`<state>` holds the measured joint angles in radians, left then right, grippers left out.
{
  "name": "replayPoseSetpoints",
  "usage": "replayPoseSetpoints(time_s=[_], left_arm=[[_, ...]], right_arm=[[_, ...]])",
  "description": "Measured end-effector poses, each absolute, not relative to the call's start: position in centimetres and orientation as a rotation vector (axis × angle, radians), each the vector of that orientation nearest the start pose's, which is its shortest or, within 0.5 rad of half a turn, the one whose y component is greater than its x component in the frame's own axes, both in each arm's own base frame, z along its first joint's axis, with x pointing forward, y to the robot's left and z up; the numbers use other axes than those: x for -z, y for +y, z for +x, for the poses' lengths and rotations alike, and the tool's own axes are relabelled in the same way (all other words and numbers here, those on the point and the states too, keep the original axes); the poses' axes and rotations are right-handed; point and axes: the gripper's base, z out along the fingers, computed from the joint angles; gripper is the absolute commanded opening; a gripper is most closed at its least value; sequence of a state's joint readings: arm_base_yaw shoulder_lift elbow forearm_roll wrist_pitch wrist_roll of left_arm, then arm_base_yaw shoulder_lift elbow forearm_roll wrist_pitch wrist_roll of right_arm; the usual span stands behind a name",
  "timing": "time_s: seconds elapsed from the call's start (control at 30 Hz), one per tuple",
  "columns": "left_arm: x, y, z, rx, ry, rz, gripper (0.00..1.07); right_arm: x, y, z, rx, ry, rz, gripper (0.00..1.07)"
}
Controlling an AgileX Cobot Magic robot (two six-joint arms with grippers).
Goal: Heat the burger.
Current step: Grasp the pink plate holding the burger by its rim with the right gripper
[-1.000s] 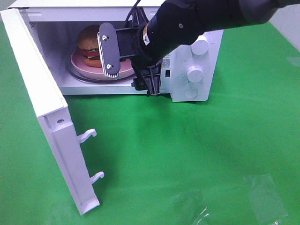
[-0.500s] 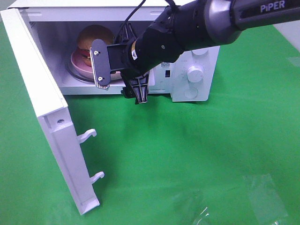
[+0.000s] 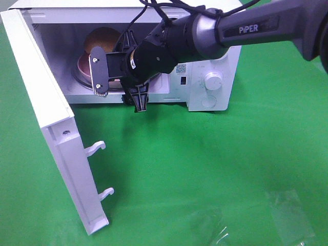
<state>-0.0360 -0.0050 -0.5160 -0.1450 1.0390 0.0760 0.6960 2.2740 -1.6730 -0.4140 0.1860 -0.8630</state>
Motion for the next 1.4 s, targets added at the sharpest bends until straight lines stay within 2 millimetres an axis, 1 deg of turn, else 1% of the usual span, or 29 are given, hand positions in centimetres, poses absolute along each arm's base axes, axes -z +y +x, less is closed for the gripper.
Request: replayPoseSetpoints(time_s=[0.13, 0.27, 0.3, 0.4, 0.43, 0.53, 0.77, 1.1, 1.23, 1.3, 1.4], left_arm=[[-28.4, -1.1, -0.8, 0.146, 1.993, 0.118, 1.0], [-28.4, -1.1, -0.8, 0.146, 1.993, 0.118, 1.0], [-28.4, -1.1, -0.8, 0.146, 1.993, 0.118, 1.0], [-28.4, -1.1, -0.8, 0.146, 1.993, 0.118, 1.0], [-28.4, -1.1, -0.8, 0.146, 1.993, 0.118, 1.0], [-28.4, -1.1, -0.8, 0.145, 1.993, 0.118, 1.0], [-28.4, -1.1, -0.8, 0.145, 1.993, 0.118, 1.0], [-28.4, -1.1, -0.8, 0.144, 1.993, 0.118, 1.0], [-28.4, -1.1, -0.8, 0.142, 1.993, 0.118, 1.0], [-28.4, -1.1, -0.8, 0.142, 1.993, 0.118, 1.0], [-28.4, -1.1, -0.8, 0.142, 1.993, 0.118, 1.0]], right_arm=[[-14.6, 32.9, 40.5, 0.374, 1.321, -1.843, 0.81], [-14.1, 32.9, 41.0, 0.369, 1.339, -1.829, 0.8], [-14.2, 32.7, 41.5, 0.375, 1.344, -1.816, 0.8], [-14.2, 32.5, 41.8, 0.38, 1.347, -1.808, 0.79], [-14.3, 32.3, 42.3, 0.387, 1.352, -1.795, 0.79], [-14.2, 31.9, 42.9, 0.392, 1.361, -1.781, 0.79], [-13.3, 32.5, 43.4, 0.355, 1.385, -1.741, 0.78], [-13.1, 32.7, 43.4, 0.32, 1.411, -1.71, 0.76], [-13.1, 33.0, 43.1, 0.298, 1.429, -1.697, 0.76], [-13.1, 33.5, 42.5, 0.261, 1.472, -1.694, 0.76], [-13.1, 33.6, 42.4, 0.236, 1.498, -1.678, 0.76]])
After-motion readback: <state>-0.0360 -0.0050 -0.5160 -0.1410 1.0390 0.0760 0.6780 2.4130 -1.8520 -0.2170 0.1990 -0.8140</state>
